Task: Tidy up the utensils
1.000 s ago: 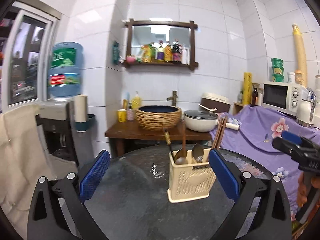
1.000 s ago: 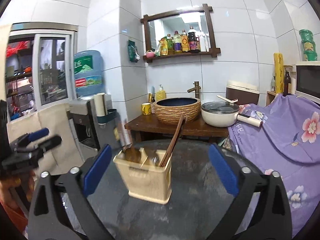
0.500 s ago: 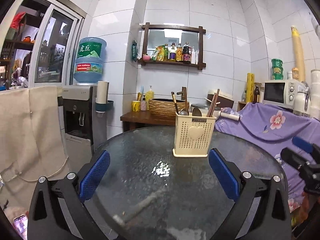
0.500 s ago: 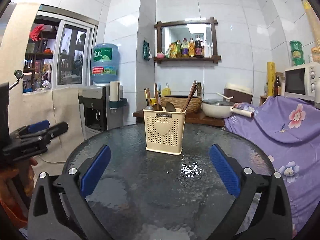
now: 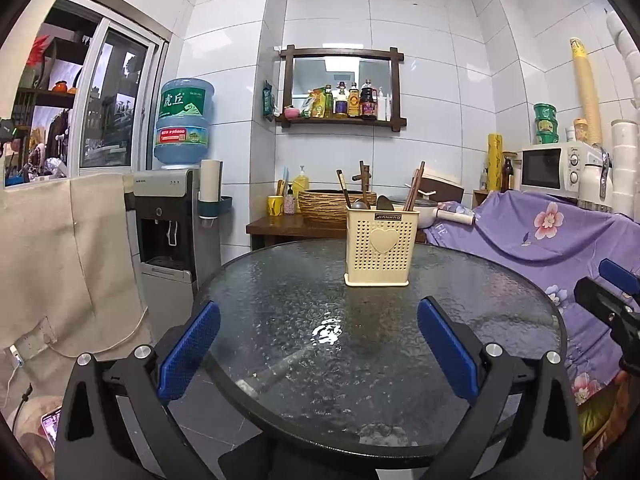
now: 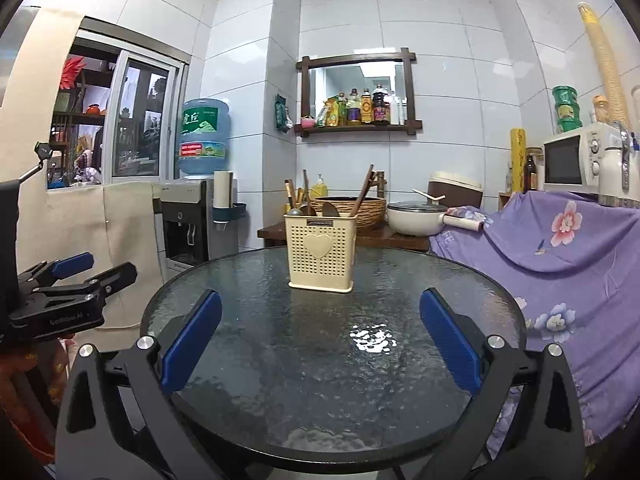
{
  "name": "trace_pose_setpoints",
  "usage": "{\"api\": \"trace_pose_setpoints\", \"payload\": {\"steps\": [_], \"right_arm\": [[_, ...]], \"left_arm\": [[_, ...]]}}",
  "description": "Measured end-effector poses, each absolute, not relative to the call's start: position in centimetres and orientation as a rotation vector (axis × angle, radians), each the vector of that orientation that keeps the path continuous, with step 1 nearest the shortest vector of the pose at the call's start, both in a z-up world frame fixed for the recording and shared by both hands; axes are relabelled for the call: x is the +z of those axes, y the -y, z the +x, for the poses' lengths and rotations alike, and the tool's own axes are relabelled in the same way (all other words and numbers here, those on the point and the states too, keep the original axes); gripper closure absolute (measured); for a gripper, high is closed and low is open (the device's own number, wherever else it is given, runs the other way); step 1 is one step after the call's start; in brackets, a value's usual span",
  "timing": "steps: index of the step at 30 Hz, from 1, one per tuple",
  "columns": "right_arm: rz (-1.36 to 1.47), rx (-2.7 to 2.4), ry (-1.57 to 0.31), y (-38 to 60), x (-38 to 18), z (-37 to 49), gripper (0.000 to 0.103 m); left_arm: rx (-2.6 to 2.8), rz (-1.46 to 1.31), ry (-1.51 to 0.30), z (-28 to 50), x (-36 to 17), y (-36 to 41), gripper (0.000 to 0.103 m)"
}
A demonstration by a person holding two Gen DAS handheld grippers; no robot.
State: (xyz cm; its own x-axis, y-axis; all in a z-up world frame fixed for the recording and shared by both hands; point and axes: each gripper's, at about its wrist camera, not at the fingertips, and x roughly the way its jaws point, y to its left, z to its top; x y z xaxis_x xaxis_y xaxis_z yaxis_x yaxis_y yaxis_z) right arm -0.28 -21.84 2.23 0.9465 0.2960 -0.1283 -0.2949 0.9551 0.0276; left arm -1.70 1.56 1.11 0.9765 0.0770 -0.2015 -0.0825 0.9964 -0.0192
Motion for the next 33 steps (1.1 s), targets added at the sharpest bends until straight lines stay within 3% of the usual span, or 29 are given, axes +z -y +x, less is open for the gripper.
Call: {"api": "trace_pose_setpoints", "payload": {"steps": [33], "right_arm": [[0.019,0.314,-0.160,21.5,2.0,0.4,0.005]], "left_arm": [[0.082,-0.013,-0.209,-1.5,1.2,-1.1,0.006]]}}
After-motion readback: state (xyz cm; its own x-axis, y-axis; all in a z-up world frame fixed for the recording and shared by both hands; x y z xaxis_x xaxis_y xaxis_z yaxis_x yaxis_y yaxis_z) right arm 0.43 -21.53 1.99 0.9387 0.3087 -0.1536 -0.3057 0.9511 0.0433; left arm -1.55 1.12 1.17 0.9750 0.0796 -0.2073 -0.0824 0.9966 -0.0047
